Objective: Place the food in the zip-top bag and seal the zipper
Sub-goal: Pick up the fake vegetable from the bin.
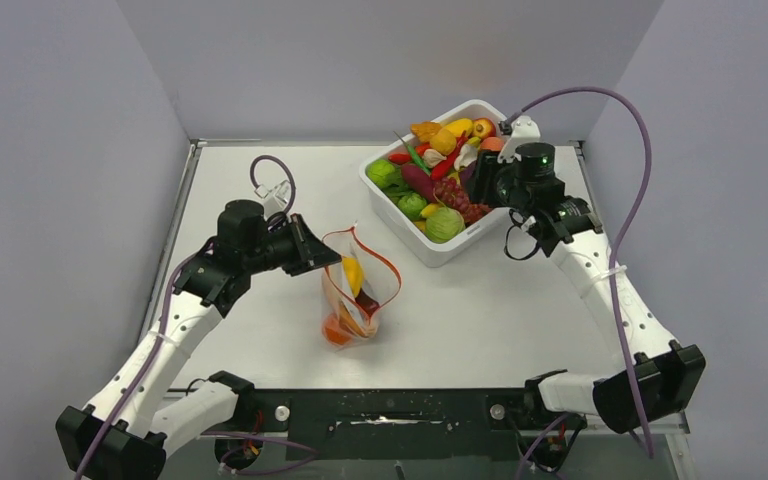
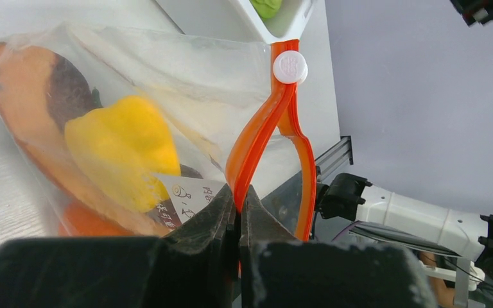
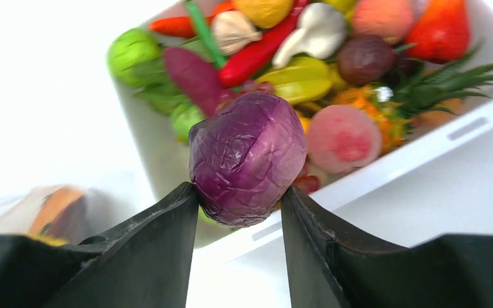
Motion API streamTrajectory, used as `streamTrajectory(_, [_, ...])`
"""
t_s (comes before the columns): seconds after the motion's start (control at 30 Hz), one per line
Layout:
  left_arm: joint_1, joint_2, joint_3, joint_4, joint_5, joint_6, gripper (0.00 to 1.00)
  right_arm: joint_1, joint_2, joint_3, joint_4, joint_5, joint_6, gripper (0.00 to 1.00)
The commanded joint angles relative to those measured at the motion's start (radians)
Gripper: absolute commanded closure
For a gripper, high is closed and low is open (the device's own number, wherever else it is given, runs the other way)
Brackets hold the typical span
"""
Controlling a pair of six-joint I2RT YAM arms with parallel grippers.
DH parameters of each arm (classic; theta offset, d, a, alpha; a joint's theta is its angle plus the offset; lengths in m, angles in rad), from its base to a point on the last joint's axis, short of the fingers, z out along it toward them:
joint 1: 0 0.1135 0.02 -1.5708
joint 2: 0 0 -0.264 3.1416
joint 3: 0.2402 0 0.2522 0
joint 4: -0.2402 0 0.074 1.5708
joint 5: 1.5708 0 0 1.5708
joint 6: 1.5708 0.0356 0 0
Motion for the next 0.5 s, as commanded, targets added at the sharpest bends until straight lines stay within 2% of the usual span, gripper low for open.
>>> streamTrajectory(0.0, [0.003, -0.006, 0.072, 0.034, -0.032, 0.031, 1.00, 0.083, -0.103, -0.024, -0.020, -0.086, 0.008, 0.68])
streamTrajectory(0.13, [0.002, 0.011, 0.081, 0.043, -0.028, 0.023, 1.00, 0.130, -0.178, -0.103, 0.047, -0.211, 0.017, 0.68])
streamTrajectory(0.47, [0.001, 0.014, 0.089, 0.050, -0.040, -0.005, 1.00, 0.296, -0.267, -0.172, 0.119, -0.474, 0.099, 0.66])
